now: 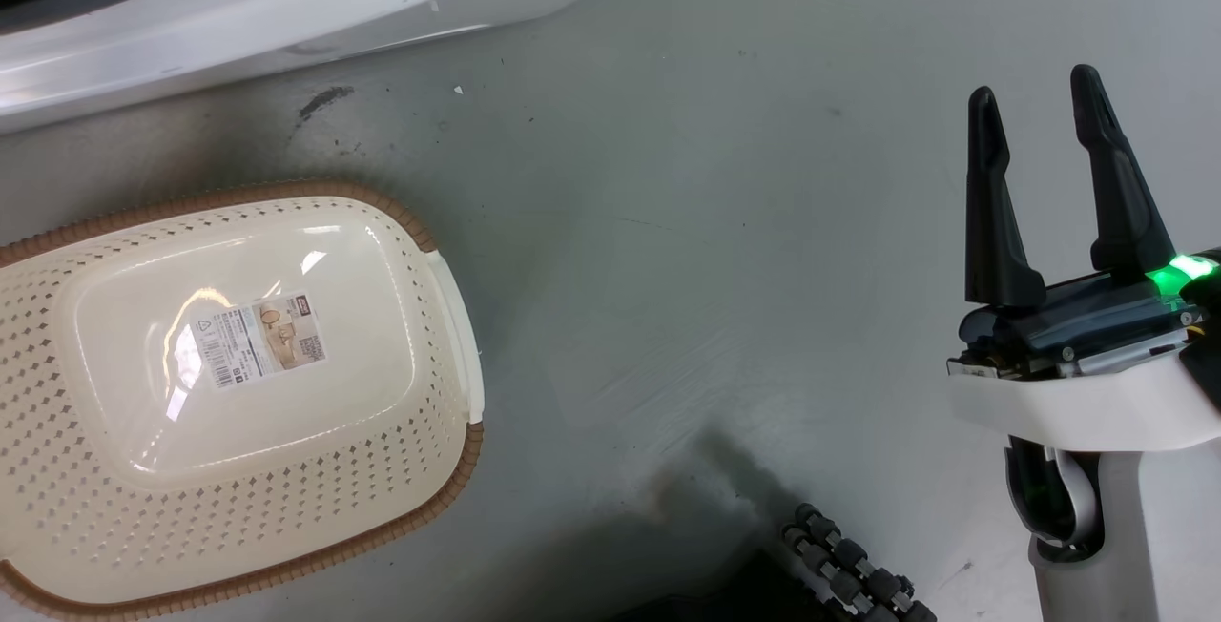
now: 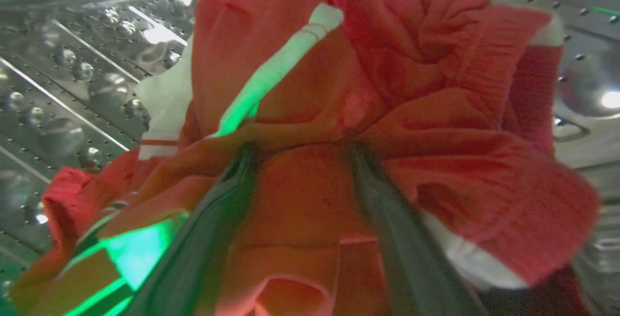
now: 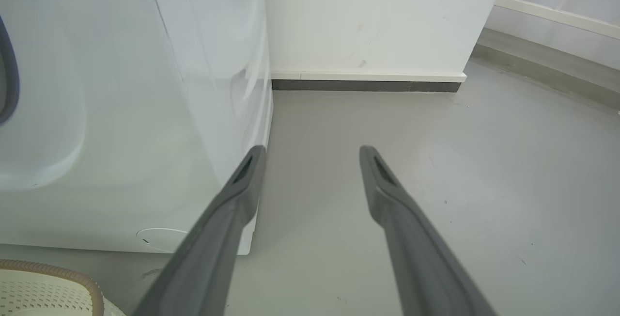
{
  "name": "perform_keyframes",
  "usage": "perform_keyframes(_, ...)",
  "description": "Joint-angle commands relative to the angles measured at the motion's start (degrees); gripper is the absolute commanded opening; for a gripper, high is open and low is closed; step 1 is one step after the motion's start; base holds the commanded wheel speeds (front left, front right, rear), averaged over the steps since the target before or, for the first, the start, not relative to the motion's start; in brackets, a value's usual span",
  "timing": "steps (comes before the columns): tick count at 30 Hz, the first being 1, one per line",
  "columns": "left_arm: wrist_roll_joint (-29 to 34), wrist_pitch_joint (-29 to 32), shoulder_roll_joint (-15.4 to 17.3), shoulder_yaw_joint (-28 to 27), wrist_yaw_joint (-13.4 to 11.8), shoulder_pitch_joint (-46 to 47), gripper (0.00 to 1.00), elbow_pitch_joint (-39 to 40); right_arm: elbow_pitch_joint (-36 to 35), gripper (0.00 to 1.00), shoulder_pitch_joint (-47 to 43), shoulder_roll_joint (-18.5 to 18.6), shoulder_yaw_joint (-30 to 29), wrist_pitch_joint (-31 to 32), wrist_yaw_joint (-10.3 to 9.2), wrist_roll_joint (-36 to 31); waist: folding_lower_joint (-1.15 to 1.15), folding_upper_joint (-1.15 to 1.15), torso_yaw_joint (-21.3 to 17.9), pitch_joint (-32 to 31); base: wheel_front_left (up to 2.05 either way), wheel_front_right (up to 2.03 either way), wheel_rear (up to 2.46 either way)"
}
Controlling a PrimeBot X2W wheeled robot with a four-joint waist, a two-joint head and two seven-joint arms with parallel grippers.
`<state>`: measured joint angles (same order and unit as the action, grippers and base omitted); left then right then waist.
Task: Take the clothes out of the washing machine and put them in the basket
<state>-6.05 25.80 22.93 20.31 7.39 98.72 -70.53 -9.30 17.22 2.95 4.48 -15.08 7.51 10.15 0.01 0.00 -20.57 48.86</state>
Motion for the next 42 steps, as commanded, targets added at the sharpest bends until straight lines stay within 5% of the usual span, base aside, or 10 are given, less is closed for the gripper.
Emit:
perform_keyframes(1,-0.4,0.7,0.0,0.6,0.0,-1.4,1.00,-0.7,-0.3,1.00,0.6,-0.1,-0.1,-0.1,-0.05,0.3,-0.01,0.00,-0.1,0.2,0.00,0.00,0.00)
perform_keyframes(2,-0.6,0.7,-0.1,0.9,0.0,-1.6,0.87,-0.7,-0.3,1.00,0.6,-0.1,-0.2,-0.1,-0.04,0.4,-0.01,0.00,-0.1,0.2,0.00,0.00,0.00)
perform_keyframes(3,-0.4,-0.1,-0.3,1.1,-0.2,-1.9,0.33,-0.3,-0.3,1.00,0.6,-0.1,-0.3,-0.1,-0.04,0.4,-0.01,0.00,0.0,0.3,0.00,0.00,0.00)
perform_keyframes(4,-0.2,-0.7,-0.9,1.4,-0.6,-2.5,0.00,0.0,-0.3,1.00,0.6,-0.1,-0.3,-0.1,-0.04,0.4,-0.01,0.00,0.1,0.2,0.00,0.00,0.00)
perform_keyframes(10,-0.5,-3.9,-5.5,2.2,-5.0,-7.0,0.00,2.0,0.0,1.00,0.2,-0.1,-0.6,-0.1,-0.05,-0.2,-0.01,0.00,0.9,-0.9,0.00,0.00,0.00)
perform_keyframes(29,-6.7,-14.4,-0.7,-0.1,-1.9,-18.9,0.00,12.2,2.0,1.00,-3.2,-0.1,0.1,-0.1,-0.04,-4.3,-0.01,0.00,5.6,-13.0,0.00,0.00,0.00)
perform_keyframes(42,-10.7,-26.5,-1.7,0.9,-0.3,-31.7,0.00,13.9,4.2,1.00,-6.6,-0.1,0.7,-0.1,-0.04,-6.6,-0.01,0.00,8.5,-21.2,0.00,0.00,0.00)
